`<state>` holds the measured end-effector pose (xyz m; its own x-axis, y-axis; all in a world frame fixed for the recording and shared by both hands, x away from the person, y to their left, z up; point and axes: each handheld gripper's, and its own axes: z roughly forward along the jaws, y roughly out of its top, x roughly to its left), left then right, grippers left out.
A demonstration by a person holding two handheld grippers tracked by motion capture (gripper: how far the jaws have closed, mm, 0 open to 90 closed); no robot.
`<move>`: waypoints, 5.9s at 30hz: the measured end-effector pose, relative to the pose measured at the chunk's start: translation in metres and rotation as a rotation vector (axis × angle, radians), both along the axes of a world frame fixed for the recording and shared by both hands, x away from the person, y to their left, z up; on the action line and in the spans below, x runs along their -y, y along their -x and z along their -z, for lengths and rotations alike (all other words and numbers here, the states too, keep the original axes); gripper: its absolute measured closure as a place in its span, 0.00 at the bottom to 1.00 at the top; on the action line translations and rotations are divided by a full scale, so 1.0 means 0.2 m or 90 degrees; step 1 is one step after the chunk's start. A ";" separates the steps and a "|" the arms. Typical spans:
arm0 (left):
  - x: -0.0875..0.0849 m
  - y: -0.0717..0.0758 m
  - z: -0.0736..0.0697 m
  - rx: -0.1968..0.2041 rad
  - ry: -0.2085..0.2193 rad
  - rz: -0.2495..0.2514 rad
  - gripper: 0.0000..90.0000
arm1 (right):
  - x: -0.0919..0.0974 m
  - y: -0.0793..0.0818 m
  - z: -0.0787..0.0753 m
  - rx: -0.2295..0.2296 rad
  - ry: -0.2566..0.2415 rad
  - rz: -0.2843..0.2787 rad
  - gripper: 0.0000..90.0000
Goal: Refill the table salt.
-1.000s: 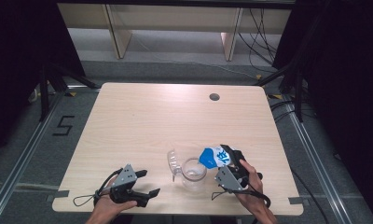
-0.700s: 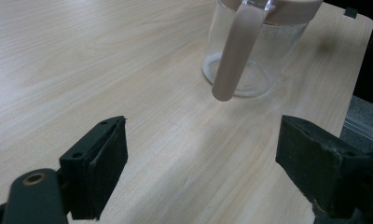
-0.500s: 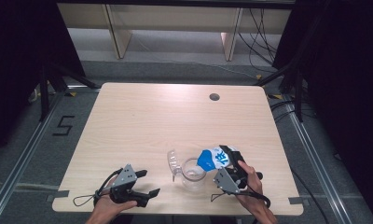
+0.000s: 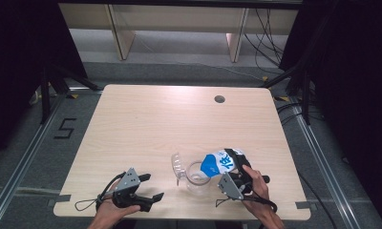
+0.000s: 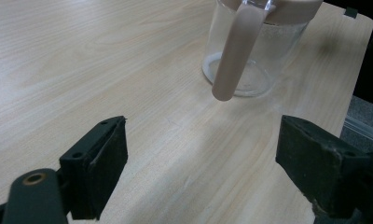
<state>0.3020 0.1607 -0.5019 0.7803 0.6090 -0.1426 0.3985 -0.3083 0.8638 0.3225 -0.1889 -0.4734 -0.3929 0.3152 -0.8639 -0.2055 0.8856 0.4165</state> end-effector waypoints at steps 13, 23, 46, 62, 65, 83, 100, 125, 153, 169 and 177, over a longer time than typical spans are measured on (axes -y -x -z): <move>0.00 0.00 0.00 0.000 -0.001 -0.002 0.18 | 0.00 0.00 0.00 0.021 0.024 -0.006 0.50; 0.00 0.00 0.00 -0.002 0.002 0.001 0.18 | -0.01 0.01 -0.01 0.035 0.051 -0.015 0.51; 0.00 0.00 0.00 -0.003 0.002 0.000 0.18 | -0.01 0.01 -0.02 0.081 0.118 -0.008 0.51; 0.00 0.00 0.00 0.000 0.000 0.004 0.18 | -0.01 0.02 -0.01 0.070 0.097 0.013 0.52; 0.00 0.00 0.00 -0.002 0.001 0.001 0.18 | -0.01 0.02 0.00 0.064 0.094 0.002 0.52; 0.00 0.00 0.00 -0.002 0.002 0.002 0.18 | -0.01 0.03 -0.01 0.094 0.121 0.017 0.52; 0.00 0.00 0.00 -0.002 0.002 0.001 0.18 | -0.02 0.02 -0.05 0.149 0.237 -0.015 0.53; 0.00 0.00 0.00 0.000 0.002 0.004 0.18 | -0.02 0.03 -0.03 0.150 0.233 -0.001 0.54; 0.00 0.00 0.00 0.002 0.004 0.007 0.18 | -0.03 0.03 -0.02 0.163 0.258 0.017 0.55; 0.00 0.00 0.00 0.002 0.003 0.007 0.18 | -0.03 0.03 -0.03 0.174 0.279 0.009 0.55; 0.00 0.00 0.00 0.002 0.004 0.008 0.18 | -0.03 0.03 -0.05 0.194 0.303 -0.004 0.56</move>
<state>0.3026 0.1598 -0.5027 0.7879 0.5988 -0.1434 0.3919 -0.3080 0.8669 0.3169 -0.1819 -0.4630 -0.1047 -0.1385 -0.9848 -0.2593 0.9598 -0.1074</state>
